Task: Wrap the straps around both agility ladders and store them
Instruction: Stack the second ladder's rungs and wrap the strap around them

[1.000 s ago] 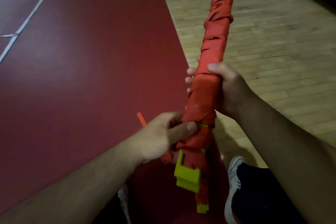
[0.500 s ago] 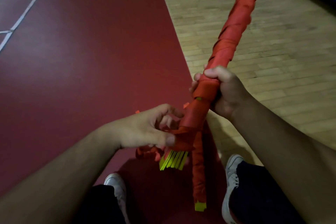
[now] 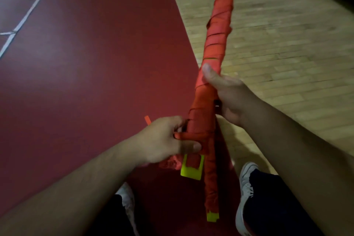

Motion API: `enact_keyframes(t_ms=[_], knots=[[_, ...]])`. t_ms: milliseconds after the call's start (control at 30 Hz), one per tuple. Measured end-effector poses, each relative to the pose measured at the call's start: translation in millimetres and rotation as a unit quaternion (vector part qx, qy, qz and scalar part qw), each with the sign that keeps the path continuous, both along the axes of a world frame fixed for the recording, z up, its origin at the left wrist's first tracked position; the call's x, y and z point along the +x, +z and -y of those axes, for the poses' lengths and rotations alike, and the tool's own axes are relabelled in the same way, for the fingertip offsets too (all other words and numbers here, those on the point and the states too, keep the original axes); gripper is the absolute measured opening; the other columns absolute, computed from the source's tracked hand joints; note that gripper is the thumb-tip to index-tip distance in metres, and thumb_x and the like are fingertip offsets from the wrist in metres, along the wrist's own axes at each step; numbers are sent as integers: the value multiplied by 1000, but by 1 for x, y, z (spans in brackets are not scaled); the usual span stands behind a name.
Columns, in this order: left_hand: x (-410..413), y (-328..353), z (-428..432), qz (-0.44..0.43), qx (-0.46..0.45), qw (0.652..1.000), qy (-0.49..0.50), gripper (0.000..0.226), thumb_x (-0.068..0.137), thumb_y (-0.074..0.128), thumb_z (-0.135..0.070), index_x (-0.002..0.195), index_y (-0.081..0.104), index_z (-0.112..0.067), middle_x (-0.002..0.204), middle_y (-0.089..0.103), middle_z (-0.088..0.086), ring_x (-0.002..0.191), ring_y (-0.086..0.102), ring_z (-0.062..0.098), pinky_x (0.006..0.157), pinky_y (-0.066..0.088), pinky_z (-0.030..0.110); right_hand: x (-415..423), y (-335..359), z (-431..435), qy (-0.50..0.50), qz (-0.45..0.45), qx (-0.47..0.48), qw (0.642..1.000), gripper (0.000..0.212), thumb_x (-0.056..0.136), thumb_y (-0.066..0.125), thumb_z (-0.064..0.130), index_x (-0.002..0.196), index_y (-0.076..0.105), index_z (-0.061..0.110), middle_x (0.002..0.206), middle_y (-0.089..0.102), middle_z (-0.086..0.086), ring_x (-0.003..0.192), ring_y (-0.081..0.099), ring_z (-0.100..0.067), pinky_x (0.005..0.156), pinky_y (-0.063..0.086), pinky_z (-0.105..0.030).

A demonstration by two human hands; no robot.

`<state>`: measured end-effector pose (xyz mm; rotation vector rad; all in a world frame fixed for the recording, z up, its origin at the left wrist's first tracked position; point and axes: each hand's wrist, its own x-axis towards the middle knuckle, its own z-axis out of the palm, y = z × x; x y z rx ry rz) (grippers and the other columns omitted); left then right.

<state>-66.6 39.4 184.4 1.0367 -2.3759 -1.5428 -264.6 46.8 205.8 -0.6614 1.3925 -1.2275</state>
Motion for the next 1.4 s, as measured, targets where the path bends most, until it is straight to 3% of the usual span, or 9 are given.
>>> enact_keyframes(t_ms=[133, 333, 500, 600, 700, 900, 1033, 1233, 1400], knots=[[-10, -5, -19, 15, -143, 988, -48, 26, 79, 77, -50, 80, 56, -34, 65, 63, -17, 55, 57, -2, 52, 40, 19, 7, -9, -1, -65, -10, 65, 996, 66, 47, 93, 59, 90, 69, 16, 75, 70, 2, 81, 71, -27, 84, 59, -53], [1, 2, 1, -83, 174, 979, -69, 7, 84, 66, -38, 90, 62, -37, 64, 54, -13, 54, 49, 6, 47, 40, 16, 2, -5, 2, -108, 146, 13, 983, 18, 83, 70, 20, 91, 58, 8, 69, 58, -8, 56, 60, -20, 60, 54, -33], [3, 4, -1, -103, 263, 955, -91, 67, 74, 79, -54, 94, 54, 5, 67, 61, 12, 51, 54, 6, 50, 44, 20, -7, 9, 0, -62, 229, -86, 968, 35, 70, 59, 28, 100, 66, 13, 76, 53, -4, 65, 53, -16, 67, 45, -31], [0, 1, -2, -72, 108, 991, 7, 32, 77, 84, -25, 79, 54, -16, 61, 64, -11, 55, 58, 0, 57, 45, 20, -7, 10, 4, -79, 107, -84, 988, 45, 70, 74, 37, 106, 63, 11, 81, 59, -8, 68, 60, -20, 67, 53, -36], [-3, -2, -7, 30, -124, 992, 19, 40, 69, 86, -48, 77, 52, -28, 64, 59, -24, 57, 53, -6, 56, 37, 15, 0, 3, 7, -124, -6, -27, 992, 74, 56, 90, 46, 114, 59, 12, 97, 69, -14, 78, 70, -28, 73, 61, -46], [13, 18, 11, 40, 30, 988, -143, 37, 68, 86, -32, 93, 64, -17, 80, 69, 1, 69, 62, 9, 63, 49, 30, -7, -4, 4, -104, 86, -6, 991, 13, 85, 63, -4, 94, 56, 3, 79, 63, -18, 69, 64, -32, 74, 55, -49], [32, 23, 34, 61, 30, 988, -140, 16, 81, 80, -35, 84, 73, -21, 68, 62, -4, 62, 53, 5, 61, 42, 25, -7, 0, 1, -75, 158, -21, 984, 9, 91, 54, 4, 99, 56, 0, 79, 64, -14, 65, 64, -25, 64, 57, -36], [31, 10, 37, -121, 60, 990, -37, 57, 72, 68, -73, 82, 67, -17, 62, 44, -5, 59, 36, 7, 54, 30, 22, -2, 18, -4, -80, 321, -71, 941, 12, 96, 45, 17, 94, 53, 9, 77, 59, -11, 62, 58, -18, 65, 52, -28], [11, 1, 20, -169, 119, 974, -89, 60, 72, 63, -77, 92, 66, -20, 69, 50, 23, 66, 49, 18, 56, 41, 33, 4, 11, -4, -43, 307, -86, 947, 33, 97, 49, 43, 118, 52, 17, 82, 68, -12, 66, 67, -22, 64, 58, -32]])
